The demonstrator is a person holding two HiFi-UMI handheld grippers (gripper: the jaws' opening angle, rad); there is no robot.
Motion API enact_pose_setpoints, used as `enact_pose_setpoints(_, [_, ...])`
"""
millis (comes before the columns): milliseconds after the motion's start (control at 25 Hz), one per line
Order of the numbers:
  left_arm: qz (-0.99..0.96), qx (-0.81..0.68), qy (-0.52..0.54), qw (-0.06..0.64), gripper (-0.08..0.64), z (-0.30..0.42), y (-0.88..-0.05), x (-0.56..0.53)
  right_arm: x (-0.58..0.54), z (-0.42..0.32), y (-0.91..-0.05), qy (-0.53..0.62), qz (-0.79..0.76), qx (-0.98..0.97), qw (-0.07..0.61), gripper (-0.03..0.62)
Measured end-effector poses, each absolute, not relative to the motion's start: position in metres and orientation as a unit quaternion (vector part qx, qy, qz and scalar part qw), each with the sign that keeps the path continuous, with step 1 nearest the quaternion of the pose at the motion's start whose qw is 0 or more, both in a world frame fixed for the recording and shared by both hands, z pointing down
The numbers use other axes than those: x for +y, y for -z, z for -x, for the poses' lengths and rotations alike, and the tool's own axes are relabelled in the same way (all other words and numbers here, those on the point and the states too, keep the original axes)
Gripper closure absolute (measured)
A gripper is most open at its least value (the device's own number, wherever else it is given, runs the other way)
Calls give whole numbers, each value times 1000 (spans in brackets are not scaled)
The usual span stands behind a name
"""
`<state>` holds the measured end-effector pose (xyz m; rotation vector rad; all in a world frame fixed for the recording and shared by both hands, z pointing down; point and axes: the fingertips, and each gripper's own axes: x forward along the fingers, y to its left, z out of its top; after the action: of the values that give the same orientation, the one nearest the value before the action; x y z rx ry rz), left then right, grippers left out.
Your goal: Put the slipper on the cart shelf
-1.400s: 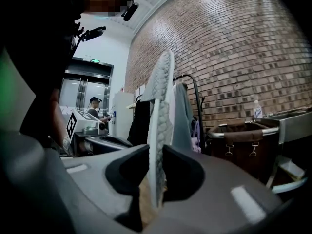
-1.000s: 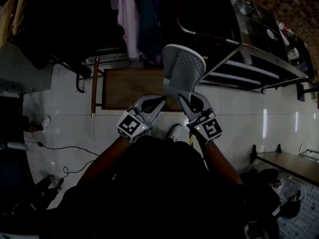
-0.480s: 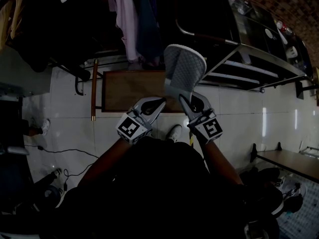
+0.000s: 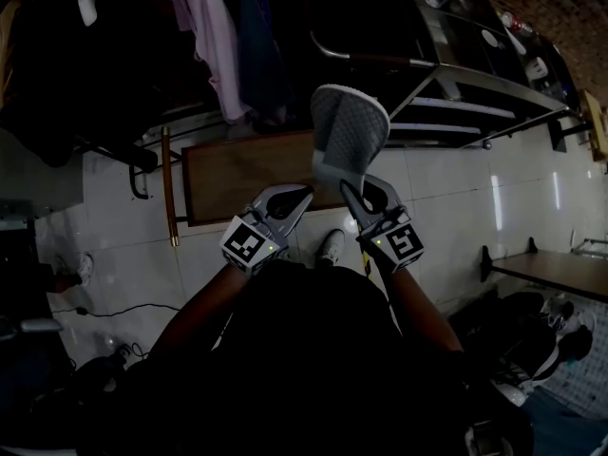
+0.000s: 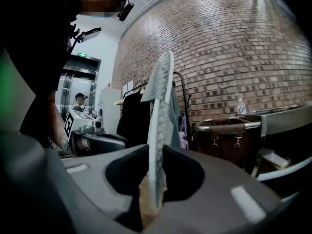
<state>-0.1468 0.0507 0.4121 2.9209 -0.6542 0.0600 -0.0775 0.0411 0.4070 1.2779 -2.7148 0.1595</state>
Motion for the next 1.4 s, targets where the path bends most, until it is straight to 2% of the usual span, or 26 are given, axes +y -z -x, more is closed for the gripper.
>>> enact_pose_setpoints(320, [-986,-138,-17,92,560,112,-425,67,67,48,-431,-111,-482,-863,98,526])
enact_pose_setpoints(640, [-990,-110,-20,81,560,48,-419,92,91,-25,-447,-123,-496,-853,112,525])
enact_pose_setpoints(1120, [-987,-149,-37,56,560,-86,-414,119,113,-147,-458,-146,-428,-887,99,525])
enact_pose_setpoints(1400, [-986,-149,-56,45,560,-133,-410,135,120,-186,-464,-161,-397,-898,97,525])
